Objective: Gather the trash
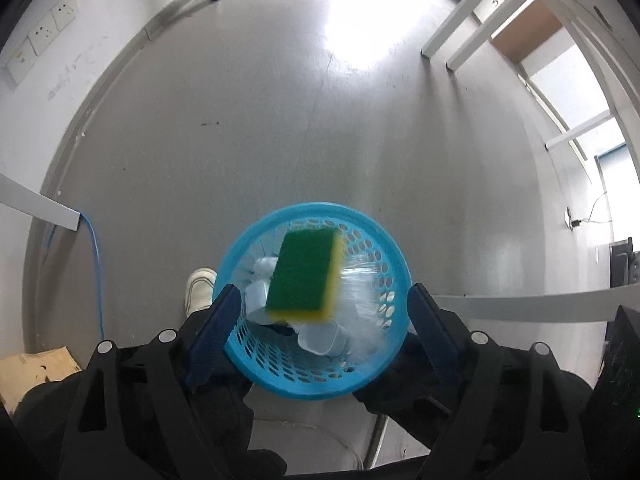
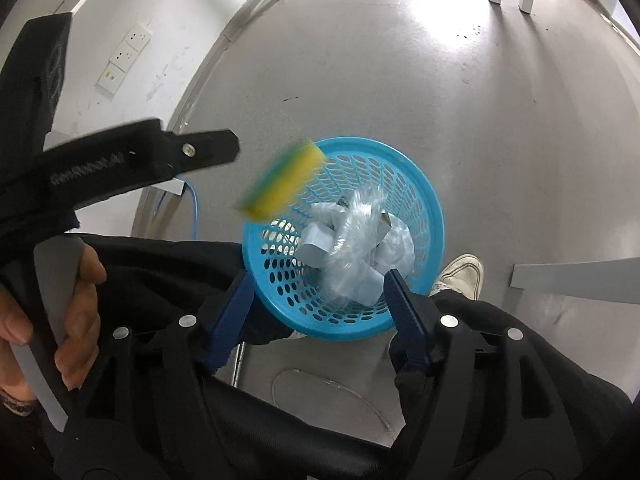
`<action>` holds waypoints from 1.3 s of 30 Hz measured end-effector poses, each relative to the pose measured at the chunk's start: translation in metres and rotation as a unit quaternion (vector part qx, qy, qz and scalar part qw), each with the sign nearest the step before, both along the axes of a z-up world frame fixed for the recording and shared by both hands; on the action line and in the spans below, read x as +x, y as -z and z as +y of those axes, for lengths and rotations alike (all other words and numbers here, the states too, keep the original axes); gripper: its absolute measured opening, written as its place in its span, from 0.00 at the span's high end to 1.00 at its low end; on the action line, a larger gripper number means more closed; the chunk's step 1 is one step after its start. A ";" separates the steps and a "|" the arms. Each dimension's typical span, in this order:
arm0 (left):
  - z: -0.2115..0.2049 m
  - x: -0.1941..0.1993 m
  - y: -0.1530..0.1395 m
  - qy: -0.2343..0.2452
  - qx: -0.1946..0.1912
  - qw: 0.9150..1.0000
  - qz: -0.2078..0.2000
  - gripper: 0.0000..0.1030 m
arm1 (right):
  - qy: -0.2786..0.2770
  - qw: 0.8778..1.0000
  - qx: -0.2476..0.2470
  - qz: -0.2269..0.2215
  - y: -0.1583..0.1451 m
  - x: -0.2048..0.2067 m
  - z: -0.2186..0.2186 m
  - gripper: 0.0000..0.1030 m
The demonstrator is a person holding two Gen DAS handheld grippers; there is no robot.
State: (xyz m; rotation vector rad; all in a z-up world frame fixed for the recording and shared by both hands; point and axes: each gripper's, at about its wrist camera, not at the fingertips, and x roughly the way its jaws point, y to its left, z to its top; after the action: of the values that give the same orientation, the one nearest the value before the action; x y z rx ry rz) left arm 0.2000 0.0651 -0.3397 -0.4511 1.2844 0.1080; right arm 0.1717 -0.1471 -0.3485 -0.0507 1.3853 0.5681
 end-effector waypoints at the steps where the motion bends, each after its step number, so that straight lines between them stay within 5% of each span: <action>1: 0.001 0.001 -0.001 -0.003 -0.001 1.000 0.001 0.19 | 0.001 1.000 -0.001 0.000 0.000 0.000 0.001 0.35; 9: 0.001 -0.008 -0.017 -0.004 0.012 1.000 0.001 0.19 | 0.003 1.000 0.001 -0.009 -0.007 0.002 -0.001 0.31; 16: -0.003 -0.028 -0.062 0.037 0.105 0.992 -0.054 0.10 | -0.003 0.999 0.004 -0.035 -0.025 -0.008 -0.009 0.21; 22: 0.010 -0.052 -0.079 0.051 0.100 0.991 -0.070 0.06 | -0.006 0.998 0.004 -0.062 -0.049 -0.021 -0.019 0.09; 30: -0.003 -0.077 -0.092 0.078 0.095 0.990 -0.066 0.05 | 0.008 0.996 0.007 -0.087 -0.078 -0.039 -0.046 0.08; 39: -0.025 -0.081 -0.091 0.111 0.107 0.985 -0.076 0.05 | 0.016 0.997 0.024 -0.072 -0.077 -0.035 -0.056 0.08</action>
State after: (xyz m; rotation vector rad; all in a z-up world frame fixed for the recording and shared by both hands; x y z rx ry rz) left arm 0.1194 0.0400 -0.2489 -0.1272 1.1509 0.0230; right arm 0.1366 -0.2030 -0.2715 -0.0307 1.2310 0.5606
